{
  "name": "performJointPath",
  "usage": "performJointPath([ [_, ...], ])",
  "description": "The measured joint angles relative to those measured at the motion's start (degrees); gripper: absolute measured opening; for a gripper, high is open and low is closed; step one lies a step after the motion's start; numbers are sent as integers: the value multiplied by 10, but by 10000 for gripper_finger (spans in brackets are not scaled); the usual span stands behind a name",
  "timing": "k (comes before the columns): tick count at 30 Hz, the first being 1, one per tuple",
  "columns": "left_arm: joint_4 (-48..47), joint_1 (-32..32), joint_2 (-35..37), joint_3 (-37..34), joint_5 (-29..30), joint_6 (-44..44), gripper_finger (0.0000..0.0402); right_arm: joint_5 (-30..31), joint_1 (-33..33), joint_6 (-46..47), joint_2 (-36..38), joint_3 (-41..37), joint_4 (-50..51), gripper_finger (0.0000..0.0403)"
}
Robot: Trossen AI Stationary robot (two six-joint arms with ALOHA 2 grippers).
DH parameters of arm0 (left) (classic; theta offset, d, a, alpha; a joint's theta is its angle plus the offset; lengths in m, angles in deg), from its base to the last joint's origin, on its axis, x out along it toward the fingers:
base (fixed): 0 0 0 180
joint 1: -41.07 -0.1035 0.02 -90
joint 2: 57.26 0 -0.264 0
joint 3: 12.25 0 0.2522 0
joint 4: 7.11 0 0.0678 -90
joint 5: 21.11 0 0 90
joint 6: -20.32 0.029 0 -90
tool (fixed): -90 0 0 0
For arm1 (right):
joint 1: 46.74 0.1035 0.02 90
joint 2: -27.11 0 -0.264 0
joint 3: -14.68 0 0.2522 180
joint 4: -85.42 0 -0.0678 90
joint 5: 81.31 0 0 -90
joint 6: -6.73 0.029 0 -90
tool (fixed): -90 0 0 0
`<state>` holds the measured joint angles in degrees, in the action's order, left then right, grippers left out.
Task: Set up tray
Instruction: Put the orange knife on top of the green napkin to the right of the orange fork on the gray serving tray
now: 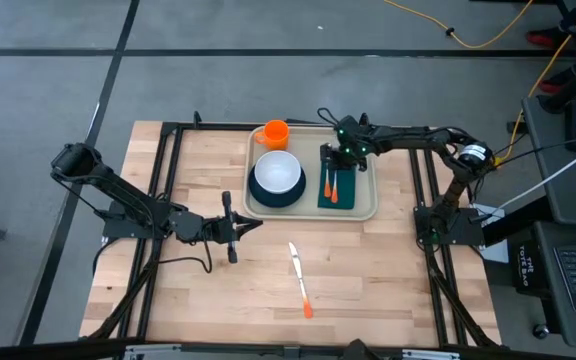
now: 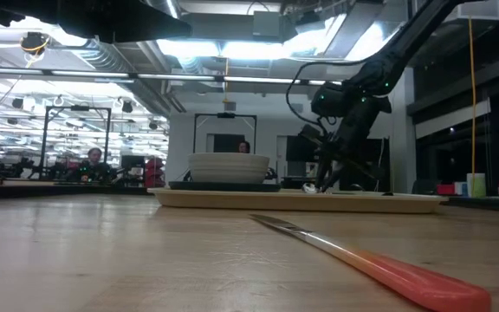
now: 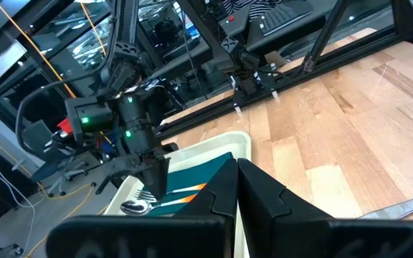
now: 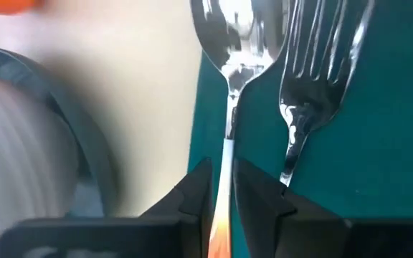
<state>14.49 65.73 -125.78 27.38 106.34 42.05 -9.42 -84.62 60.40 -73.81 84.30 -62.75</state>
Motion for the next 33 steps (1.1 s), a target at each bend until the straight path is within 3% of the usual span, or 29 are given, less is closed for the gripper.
performJointPath([
  [10, 0, 0, 0, 0, 0, 0, 5, 8, -10, -63, 100, 0, 18, 64],
  [15, 0, 0, 0, 0, 0, 0, 8, 115, 27, -134, 166, 0, 74, 59],
  [21, 1, 0, 0, 0, 0, 0, 4, 230, 145, -183, 229, 0, 163, 34],
  [27, 1, 0, 0, 0, -12, 0, 5, 360, 309, -179, 251, 0, 142, 7],
  [33, 1, 0, 0, 0, -13, 0, 2, 474, 472, -152, 230, 0, 76, 18],
])
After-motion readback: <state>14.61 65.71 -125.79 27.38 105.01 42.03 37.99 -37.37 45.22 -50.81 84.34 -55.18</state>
